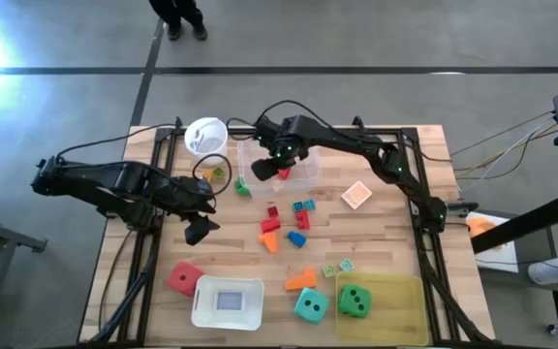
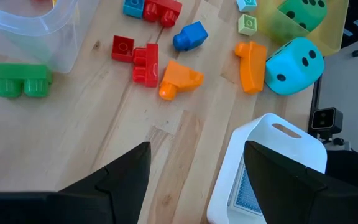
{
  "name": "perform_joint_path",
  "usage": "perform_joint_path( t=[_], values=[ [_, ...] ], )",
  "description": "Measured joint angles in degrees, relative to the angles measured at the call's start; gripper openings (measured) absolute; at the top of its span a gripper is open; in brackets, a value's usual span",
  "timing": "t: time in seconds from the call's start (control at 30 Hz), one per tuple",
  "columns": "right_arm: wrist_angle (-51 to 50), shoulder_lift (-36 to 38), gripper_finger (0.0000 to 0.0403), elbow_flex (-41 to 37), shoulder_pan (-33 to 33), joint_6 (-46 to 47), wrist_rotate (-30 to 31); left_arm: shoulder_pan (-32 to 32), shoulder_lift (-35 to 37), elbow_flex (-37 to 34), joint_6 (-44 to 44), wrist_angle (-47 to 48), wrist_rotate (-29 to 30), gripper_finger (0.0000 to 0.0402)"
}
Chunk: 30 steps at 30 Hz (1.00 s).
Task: Pick & Place Toys
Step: Put the yellow game piece into the transparent bin
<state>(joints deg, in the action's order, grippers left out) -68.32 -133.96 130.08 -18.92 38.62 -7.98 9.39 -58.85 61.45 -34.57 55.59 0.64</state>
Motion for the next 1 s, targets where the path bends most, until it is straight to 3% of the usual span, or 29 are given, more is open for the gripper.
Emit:
perform_joint_path(
  t=[0.3, 1.0],
  values=[
    [0.4, -1.0, 0.013, -1.0, 0.0, 1.5, 0.4, 0.1, 0.0, 0.0, -0.4, 0.0, 0.0, 0.0262],
    [4.5, -0.7, 0.013, -11.6, -0.3, 1.3, 0.4, 0.1, 0.0, 0.0, -0.7, 0.0, 0.0, 0.0262]
  ],
)
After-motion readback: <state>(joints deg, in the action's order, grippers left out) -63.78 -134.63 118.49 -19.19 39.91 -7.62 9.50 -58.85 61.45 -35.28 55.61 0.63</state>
